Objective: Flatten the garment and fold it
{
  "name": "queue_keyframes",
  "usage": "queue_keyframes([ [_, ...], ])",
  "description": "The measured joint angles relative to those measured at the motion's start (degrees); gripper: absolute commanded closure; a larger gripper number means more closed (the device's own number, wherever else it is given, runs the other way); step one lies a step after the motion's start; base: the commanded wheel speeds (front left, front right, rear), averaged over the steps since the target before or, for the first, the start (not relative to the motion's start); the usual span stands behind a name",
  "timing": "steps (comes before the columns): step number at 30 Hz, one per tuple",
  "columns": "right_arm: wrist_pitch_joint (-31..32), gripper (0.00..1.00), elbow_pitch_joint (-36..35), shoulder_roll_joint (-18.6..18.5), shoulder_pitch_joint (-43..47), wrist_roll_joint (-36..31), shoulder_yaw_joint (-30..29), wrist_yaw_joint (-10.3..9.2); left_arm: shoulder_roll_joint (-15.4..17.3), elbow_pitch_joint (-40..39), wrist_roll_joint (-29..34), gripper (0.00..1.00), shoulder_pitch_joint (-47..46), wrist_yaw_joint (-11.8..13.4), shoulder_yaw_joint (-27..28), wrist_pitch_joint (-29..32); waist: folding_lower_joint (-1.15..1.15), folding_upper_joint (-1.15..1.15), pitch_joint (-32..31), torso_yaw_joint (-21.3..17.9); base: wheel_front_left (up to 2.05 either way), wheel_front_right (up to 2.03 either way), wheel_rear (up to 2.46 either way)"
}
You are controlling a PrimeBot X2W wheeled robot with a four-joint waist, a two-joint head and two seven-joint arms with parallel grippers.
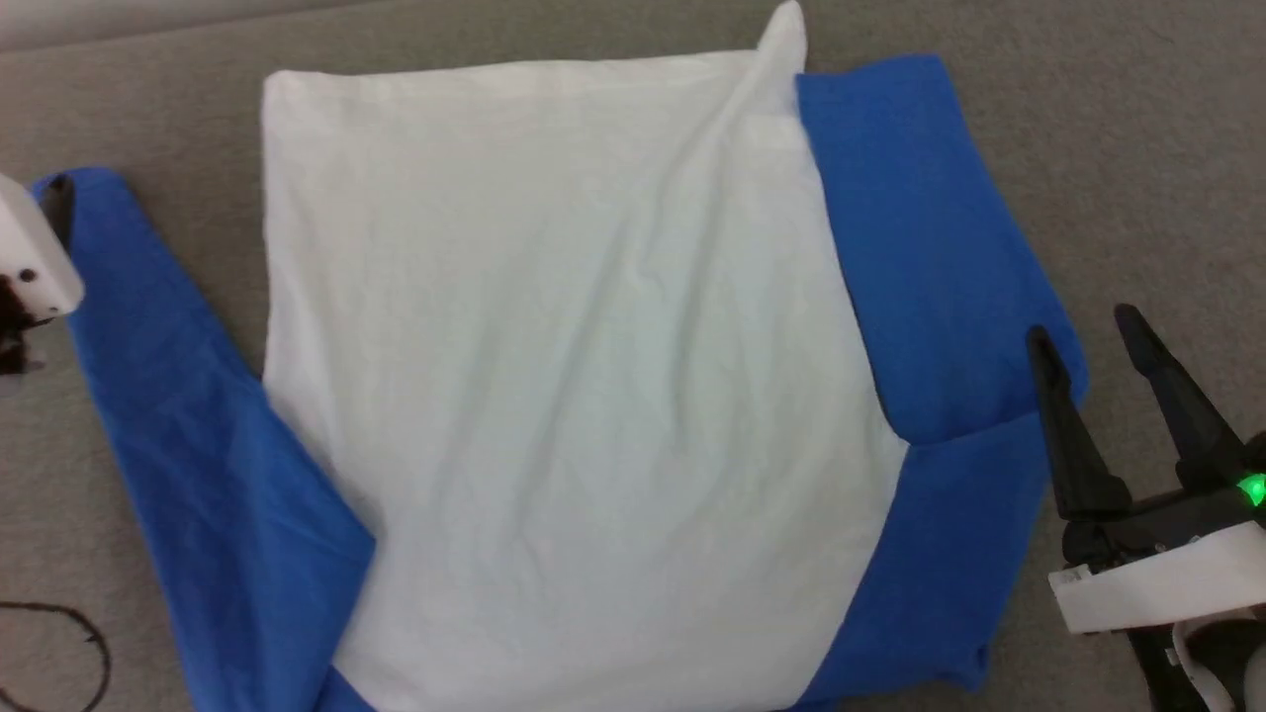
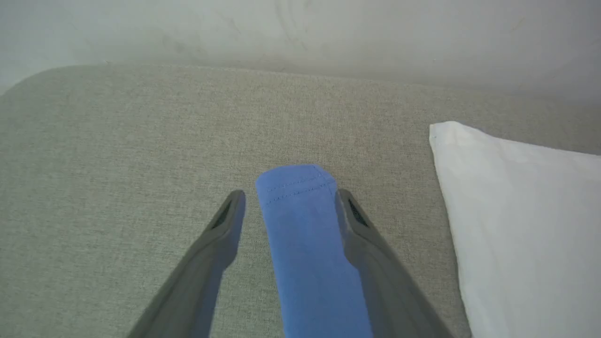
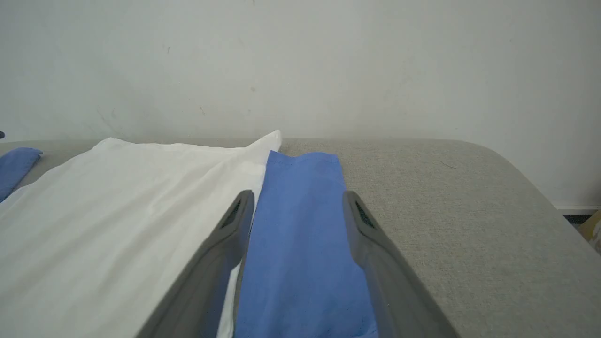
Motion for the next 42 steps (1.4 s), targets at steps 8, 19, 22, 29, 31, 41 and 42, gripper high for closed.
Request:
queue_keyframes([
  [8, -1.0, 0.0, 3.19, -0.12, -0.97, 1.42, 1.31, 0.0, 5.68, 6.66, 0.14, 0.0, -1.71, 1.02, -1.96, 13.79, -0.03, 0.0, 3.09, -4.56, 0.0, 0.0, 0.0],
  [19, -1.31, 0.0, 4.27, -0.4, -1.35, 2.2, 1.75, 0.0, 7.11, 5.49, 0.66, 1.0, -1.37, 1.53, -3.27, 15.56, -0.03, 0.0, 3.42, -6.47, 0.0, 0.0, 0.0],
  [22, -1.24, 0.0, 4.39, -0.42, -1.32, 2.18, 1.29, 0.0, 5.94, 5.86, 1.1, 1.0, -0.79, 2.26, -3.27, 11.84, -0.01, 0.0, 2.16, -6.06, 0.0, 0.0, 0.0],
  [29, -0.04, 0.0, 4.47, 0.14, 0.11, 1.52, -0.41, 0.0, 3.66, 5.31, 1.42, 1.0, -0.87, 1.64, -2.63, 0.2, -0.02, 0.0, -2.73, -4.75, 0.0, 0.0, 0.0],
  [31, 0.42, 0.0, 4.27, 0.62, 0.93, 1.11, -1.27, 0.0, 3.13, 3.92, 1.81, 1.0, -1.19, 0.38, -3.04, -3.02, -0.02, 0.0, -4.43, -4.34, 0.0, 0.0, 0.0],
  [41, 3.42, 0.0, 1.6, 3.2, 4.96, -0.79, -5.68, 0.0, -5.06, -10.51, 4.43, 1.0, 2.32, -4.08, -13.13, -9.11, -0.03, 0.0, -12.73, -2.61, 0.0, 0.0, 0.0],
  [42, 3.72, 0.0, 1.27, 3.38, 5.13, -0.97, -5.99, 0.0, -6.5, -12.36, 4.82, 1.0, 3.34, -4.09, -15.05, -8.99, -0.03, 0.0, -13.38, -2.51, 0.0, 0.0, 0.0],
])
